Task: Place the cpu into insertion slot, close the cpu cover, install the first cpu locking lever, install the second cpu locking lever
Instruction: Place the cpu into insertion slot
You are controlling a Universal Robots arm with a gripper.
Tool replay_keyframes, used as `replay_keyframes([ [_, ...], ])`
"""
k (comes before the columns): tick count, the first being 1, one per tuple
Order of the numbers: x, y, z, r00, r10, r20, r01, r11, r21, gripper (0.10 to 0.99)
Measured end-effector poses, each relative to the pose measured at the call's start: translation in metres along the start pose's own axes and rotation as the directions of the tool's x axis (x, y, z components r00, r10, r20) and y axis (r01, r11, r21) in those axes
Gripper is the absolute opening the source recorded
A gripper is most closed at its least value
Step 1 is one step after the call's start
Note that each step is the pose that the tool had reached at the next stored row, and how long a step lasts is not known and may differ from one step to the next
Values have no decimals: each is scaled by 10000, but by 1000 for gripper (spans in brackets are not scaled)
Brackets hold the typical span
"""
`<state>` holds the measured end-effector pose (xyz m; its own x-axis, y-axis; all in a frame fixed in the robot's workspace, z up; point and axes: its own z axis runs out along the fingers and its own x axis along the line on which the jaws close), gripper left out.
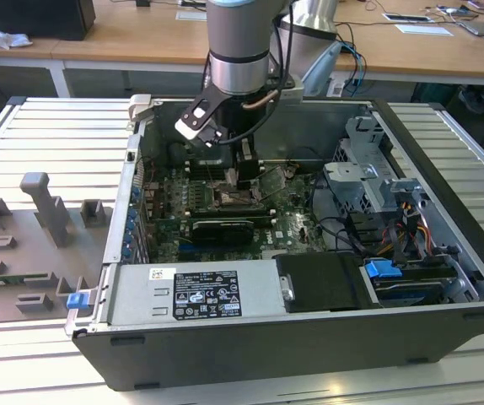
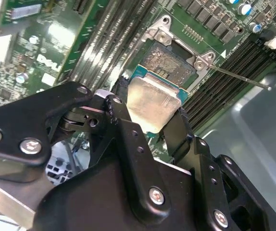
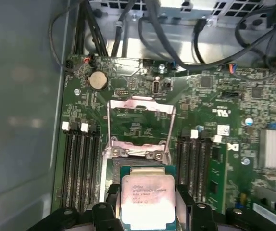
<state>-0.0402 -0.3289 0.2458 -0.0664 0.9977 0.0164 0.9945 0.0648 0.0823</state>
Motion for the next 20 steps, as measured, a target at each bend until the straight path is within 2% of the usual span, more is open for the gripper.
replay_keyframes([
  [3, 11, -6, 79, 9992, 391, 36, -391, 9992, -4, 541],
  [6, 33, -16, 140, 9990, 435, 38, -435, 9991, -7, 541],
  [9, 51, -57, 199, 9990, 437, 28, -437, 9990, -6, 541],
  [16, 112, -78, 344, 9978, 660, 45, -660, 9978, -12, 541],
  [20, 118, -91, 380, 9972, 744, 52, -743, 9972, -13, 541],
])
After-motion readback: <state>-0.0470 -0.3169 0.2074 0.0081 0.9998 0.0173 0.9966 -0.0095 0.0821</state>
